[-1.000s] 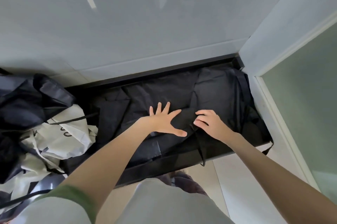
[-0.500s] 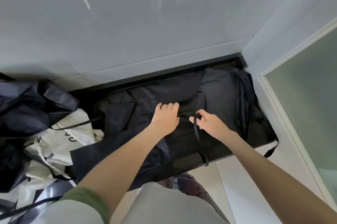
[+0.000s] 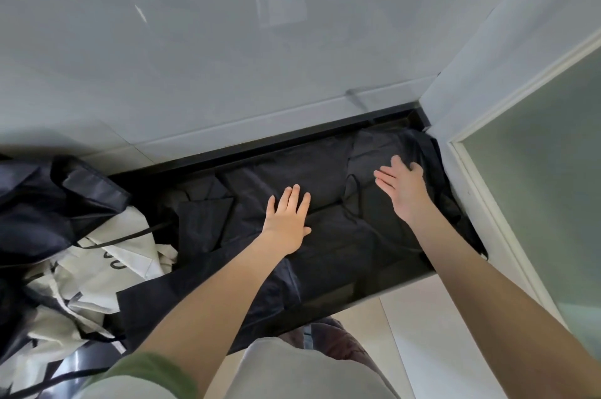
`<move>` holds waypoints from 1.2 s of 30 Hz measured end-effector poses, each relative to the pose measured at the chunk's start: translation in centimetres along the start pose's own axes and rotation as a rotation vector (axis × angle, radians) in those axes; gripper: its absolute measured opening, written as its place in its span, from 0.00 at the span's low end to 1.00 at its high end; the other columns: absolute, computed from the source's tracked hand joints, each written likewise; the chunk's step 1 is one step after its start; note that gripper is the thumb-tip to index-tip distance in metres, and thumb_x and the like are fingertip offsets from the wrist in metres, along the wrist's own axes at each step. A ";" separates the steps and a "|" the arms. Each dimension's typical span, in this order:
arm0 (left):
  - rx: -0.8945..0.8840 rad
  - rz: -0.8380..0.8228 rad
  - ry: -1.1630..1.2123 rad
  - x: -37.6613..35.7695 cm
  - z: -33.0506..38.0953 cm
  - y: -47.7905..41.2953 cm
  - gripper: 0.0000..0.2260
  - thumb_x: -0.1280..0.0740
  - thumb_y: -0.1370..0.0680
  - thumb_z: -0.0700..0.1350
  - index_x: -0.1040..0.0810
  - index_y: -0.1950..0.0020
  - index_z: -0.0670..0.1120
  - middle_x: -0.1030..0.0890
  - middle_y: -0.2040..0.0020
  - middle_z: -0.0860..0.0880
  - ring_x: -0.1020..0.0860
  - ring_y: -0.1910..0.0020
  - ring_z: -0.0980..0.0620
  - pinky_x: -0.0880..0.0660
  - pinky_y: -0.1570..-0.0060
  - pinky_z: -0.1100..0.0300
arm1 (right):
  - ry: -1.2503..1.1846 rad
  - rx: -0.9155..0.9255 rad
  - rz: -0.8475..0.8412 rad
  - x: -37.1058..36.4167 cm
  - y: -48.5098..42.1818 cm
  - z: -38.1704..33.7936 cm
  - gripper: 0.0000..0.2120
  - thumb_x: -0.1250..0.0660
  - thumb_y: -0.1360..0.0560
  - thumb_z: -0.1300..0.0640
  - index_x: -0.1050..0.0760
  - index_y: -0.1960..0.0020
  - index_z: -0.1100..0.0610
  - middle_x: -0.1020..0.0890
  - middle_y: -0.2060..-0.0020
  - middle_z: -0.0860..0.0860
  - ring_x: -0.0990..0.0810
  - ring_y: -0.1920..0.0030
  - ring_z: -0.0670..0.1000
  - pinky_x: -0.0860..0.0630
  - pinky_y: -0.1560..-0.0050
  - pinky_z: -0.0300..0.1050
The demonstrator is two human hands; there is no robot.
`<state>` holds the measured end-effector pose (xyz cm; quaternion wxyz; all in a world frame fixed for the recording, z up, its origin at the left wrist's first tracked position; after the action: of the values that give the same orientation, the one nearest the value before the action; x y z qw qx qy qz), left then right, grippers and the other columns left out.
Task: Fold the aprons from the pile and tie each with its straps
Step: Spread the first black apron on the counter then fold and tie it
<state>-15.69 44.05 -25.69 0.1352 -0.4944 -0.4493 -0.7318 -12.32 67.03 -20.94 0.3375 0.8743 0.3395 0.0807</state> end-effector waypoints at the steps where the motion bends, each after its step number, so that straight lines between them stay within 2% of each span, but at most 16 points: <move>1: 0.002 0.002 0.010 0.0 0.3 0.1 0.34 0.44 0.18 0.56 0.62 0.21 0.46 0.62 0.21 0.42 0.60 0.22 0.44 0.54 0.25 0.43 | 0.172 0.073 -0.028 -0.2 -0.1 0.0 0.33 0.36 0.21 0.61 0.51 0.23 0.53 0.27 0.36 0.60 0.23 0.40 0.58 0.25 0.40 0.49; 3: -0.011 0.007 0.025 -0.2 1.0 0.3 0.35 0.42 0.18 0.57 0.60 0.21 0.47 0.61 0.21 0.42 0.60 0.22 0.43 0.54 0.25 0.43 | 0.588 0.237 -0.245 -2.3 0.7 0.5 0.40 0.32 0.24 0.65 0.52 0.22 0.49 0.31 0.32 0.54 0.29 0.34 0.54 0.32 0.34 0.47; 4: -0.028 0.011 0.038 -0.3 1.3 0.4 0.35 0.42 0.18 0.57 0.59 0.21 0.47 0.60 0.21 0.42 0.59 0.22 0.44 0.54 0.25 0.43 | 0.842 0.322 -0.391 -3.6 1.3 1.4 0.39 0.32 0.25 0.66 0.49 0.22 0.49 0.34 0.29 0.52 0.34 0.30 0.52 0.37 0.30 0.46; 6: -0.076 0.026 0.084 0.0 1.7 0.5 0.32 0.42 0.18 0.55 0.55 0.20 0.48 0.57 0.21 0.44 0.58 0.22 0.45 0.55 0.25 0.44 | 1.370 0.432 -0.577 -4.9 1.7 4.4 0.35 0.33 0.23 0.58 0.47 0.22 0.48 0.43 0.23 0.50 0.45 0.24 0.52 0.46 0.26 0.49; 9: -0.065 0.159 0.137 1.7 0.8 0.7 0.25 0.44 0.17 0.51 0.46 0.22 0.46 0.48 0.21 0.46 0.49 0.23 0.47 0.52 0.25 0.50 | 1.833 0.470 -0.565 -4.2 1.2 7.3 0.37 0.38 0.21 0.45 0.57 0.21 0.45 0.55 0.21 0.45 0.58 0.22 0.51 0.55 0.25 0.58; 13: 0.273 0.359 0.132 4.2 -4.7 2.2 0.25 0.41 0.19 0.52 0.42 0.25 0.43 0.40 0.25 0.44 0.39 0.28 0.45 0.44 0.29 0.50 | 1.919 0.542 -0.437 -3.0 0.9 6.7 0.37 0.41 0.20 0.43 0.62 0.22 0.45 0.57 0.22 0.43 0.59 0.22 0.52 0.60 0.26 0.61; 16: 0.480 0.251 0.107 3.5 -9.1 3.7 0.33 0.38 0.23 0.62 0.41 0.28 0.42 0.36 0.30 0.42 0.35 0.33 0.43 0.37 0.34 0.49 | 1.994 0.551 -0.397 -3.3 1.1 6.4 0.37 0.42 0.20 0.44 0.62 0.21 0.46 0.56 0.21 0.44 0.57 0.22 0.54 0.60 0.26 0.61; 19: 0.578 0.145 0.124 2.4 -11.5 5.0 0.37 0.36 0.26 0.65 0.41 0.27 0.43 0.35 0.32 0.42 0.34 0.34 0.43 0.34 0.36 0.49 | 2.048 0.595 -0.282 -4.3 1.6 5.8 0.36 0.38 0.22 0.45 0.53 0.21 0.50 0.46 0.22 0.48 0.46 0.24 0.56 0.53 0.26 0.58; 22: 0.594 0.116 0.069 2.3 -13.3 6.1 0.31 0.36 0.25 0.63 0.34 0.30 0.44 0.32 0.33 0.43 0.34 0.34 0.43 0.35 0.36 0.48 | 2.031 0.800 -0.179 -6.7 3.1 4.9 0.27 0.38 0.23 0.47 0.38 0.26 0.53 0.33 0.29 0.51 0.36 0.30 0.54 0.43 0.29 0.54; 23: 0.565 0.085 0.041 2.4 -13.8 6.2 0.27 0.37 0.24 0.62 0.30 0.32 0.45 0.32 0.33 0.43 0.34 0.33 0.43 0.36 0.36 0.48 | 1.978 0.873 -0.205 -7.7 3.8 5.1 0.26 0.39 0.23 0.48 0.37 0.27 0.53 0.32 0.30 0.51 0.35 0.31 0.54 0.42 0.30 0.53; 25: 0.468 0.031 0.087 2.6 -14.7 6.4 0.22 0.39 0.22 0.58 0.25 0.34 0.46 0.29 0.35 0.45 0.32 0.35 0.43 0.33 0.39 0.49 | 1.850 0.930 -0.399 -10.1 5.3 6.3 0.28 0.39 0.22 0.47 0.40 0.25 0.53 0.34 0.28 0.50 0.37 0.29 0.53 0.42 0.30 0.51; 27: 0.389 0.016 0.305 3.4 -15.3 6.9 0.18 0.39 0.21 0.55 0.22 0.39 0.45 0.23 0.40 0.45 0.25 0.41 0.44 0.29 0.45 0.53 | 1.782 0.874 -0.664 -12.1 6.6 8.6 0.33 0.39 0.21 0.46 0.48 0.22 0.51 0.41 0.24 0.49 0.44 0.25 0.52 0.47 0.27 0.50; 29: 0.342 0.092 0.436 5.1 -15.9 7.5 0.15 0.39 0.20 0.53 0.21 0.46 0.43 0.19 0.47 0.45 0.23 0.45 0.44 0.28 0.50 0.56 | 1.815 0.789 -0.816 -12.9 7.2 10.9 0.36 0.40 0.21 0.43 0.55 0.21 0.48 0.48 0.22 0.48 0.53 0.22 0.51 0.53 0.26 0.51; 33: 0.415 0.291 0.461 8.0 -18.8 9.5 0.17 0.39 0.20 0.57 0.26 0.59 0.45 0.25 0.63 0.49 0.22 0.51 0.44 0.31 0.59 0.56 | 1.944 0.745 -0.770 -12.3 6.3 13.1 0.33 0.47 0.19 0.41 0.63 0.22 0.45 0.60 0.22 0.46 0.63 0.22 0.50 0.60 0.25 0.53; 34: 0.435 0.270 0.467 8.0 -19.3 9.6 0.17 0.38 0.22 0.60 0.26 0.57 0.47 0.24 0.61 0.50 0.22 0.49 0.45 0.30 0.58 0.56 | 1.982 0.755 -0.747 -11.8 6.0 13.0 0.33 0.48 0.18 0.41 0.65 0.22 0.45 0.61 0.22 0.46 0.64 0.23 0.50 0.61 0.25 0.54; 36: 0.440 0.103 0.398 7.3 -20.3 10.1 0.24 0.36 0.26 0.67 0.23 0.42 0.49 0.21 0.47 0.50 0.24 0.41 0.47 0.27 0.49 0.54 | 2.032 0.760 -0.721 -11.3 5.3 12.9 0.33 0.50 0.18 0.42 0.68 0.23 0.45 0.63 0.22 0.46 0.65 0.23 0.51 0.62 0.25 0.55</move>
<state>-24.92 24.13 -16.42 0.3614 -0.3224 -0.5361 -0.6915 -13.22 49.88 -26.29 -0.3757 0.3023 0.6891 0.5410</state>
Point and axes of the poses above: each hand's wrist, its own y-axis away from the middle knuckle, its own x-axis out of the back of the hand, z = x × y, the point moved 7 cm from there along -y, towards the middle knuckle
